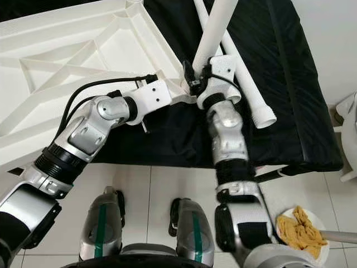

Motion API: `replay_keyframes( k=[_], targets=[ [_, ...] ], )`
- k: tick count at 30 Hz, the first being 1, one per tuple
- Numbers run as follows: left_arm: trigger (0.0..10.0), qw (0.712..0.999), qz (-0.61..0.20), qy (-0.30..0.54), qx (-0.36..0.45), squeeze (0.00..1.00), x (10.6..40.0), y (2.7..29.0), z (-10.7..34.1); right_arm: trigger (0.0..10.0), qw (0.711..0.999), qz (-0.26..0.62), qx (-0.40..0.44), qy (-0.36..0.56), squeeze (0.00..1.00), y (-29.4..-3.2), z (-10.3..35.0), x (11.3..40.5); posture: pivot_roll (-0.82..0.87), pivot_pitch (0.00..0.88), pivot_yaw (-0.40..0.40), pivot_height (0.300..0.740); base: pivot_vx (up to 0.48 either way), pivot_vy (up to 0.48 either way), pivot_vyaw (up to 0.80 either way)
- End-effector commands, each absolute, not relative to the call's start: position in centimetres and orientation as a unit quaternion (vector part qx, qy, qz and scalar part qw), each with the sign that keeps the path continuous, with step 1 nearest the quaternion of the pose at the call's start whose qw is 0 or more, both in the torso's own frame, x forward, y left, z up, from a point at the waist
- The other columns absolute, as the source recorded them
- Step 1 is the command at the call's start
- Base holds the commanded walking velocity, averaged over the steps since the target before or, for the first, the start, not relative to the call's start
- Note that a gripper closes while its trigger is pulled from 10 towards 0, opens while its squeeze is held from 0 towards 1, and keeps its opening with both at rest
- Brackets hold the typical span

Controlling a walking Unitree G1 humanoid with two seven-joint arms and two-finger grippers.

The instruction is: Building children table

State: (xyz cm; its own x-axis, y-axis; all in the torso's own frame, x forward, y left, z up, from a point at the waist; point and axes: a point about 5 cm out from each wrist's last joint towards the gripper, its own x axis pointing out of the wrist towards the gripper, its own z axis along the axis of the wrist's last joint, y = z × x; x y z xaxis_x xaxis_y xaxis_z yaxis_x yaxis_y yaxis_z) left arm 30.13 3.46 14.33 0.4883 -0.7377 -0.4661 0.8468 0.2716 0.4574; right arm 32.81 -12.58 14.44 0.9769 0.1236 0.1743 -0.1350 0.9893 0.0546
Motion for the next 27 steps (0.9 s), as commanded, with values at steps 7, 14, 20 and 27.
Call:
replay_keyframes(
  k=[7, 14, 20, 27],
  targets=[
    [10.0, 0.776, -0.525, 0.041, 0.347, 0.00, 29.4, 2.3, 15.4, 10.0, 0.991, -0.102, 0.028, -0.087, 0.00, -15.3, 14.9, 32.0, 0.06, 0.022, -0.083, 0.740, 0.000, 0.000, 0.00],
    [10.0, 0.776, -0.526, 0.042, 0.347, 0.00, 29.3, 2.3, 15.3, 10.0, 0.991, -0.101, 0.025, -0.084, 0.00, -15.2, 15.0, 31.8, 0.06, 0.021, -0.086, 0.740, 0.000, 0.000, 0.00],
    [10.0, 0.777, -0.525, 0.042, 0.344, 0.00, 29.3, 2.2, 15.3, 10.0, 0.992, -0.093, 0.028, -0.080, 1.00, -14.7, 15.1, 31.6, 0.06, 0.028, -0.088, 0.740, 0.000, 0.000, 0.00],
    [10.0, 0.778, -0.524, 0.043, 0.344, 0.00, 29.3, 2.2, 15.3, 10.0, 0.994, -0.071, 0.033, -0.072, 1.00, -15.2, 14.9, 31.9, 0.05, 0.031, -0.085, 0.740, 0.000, 0.000, 0.00]
  ],
)
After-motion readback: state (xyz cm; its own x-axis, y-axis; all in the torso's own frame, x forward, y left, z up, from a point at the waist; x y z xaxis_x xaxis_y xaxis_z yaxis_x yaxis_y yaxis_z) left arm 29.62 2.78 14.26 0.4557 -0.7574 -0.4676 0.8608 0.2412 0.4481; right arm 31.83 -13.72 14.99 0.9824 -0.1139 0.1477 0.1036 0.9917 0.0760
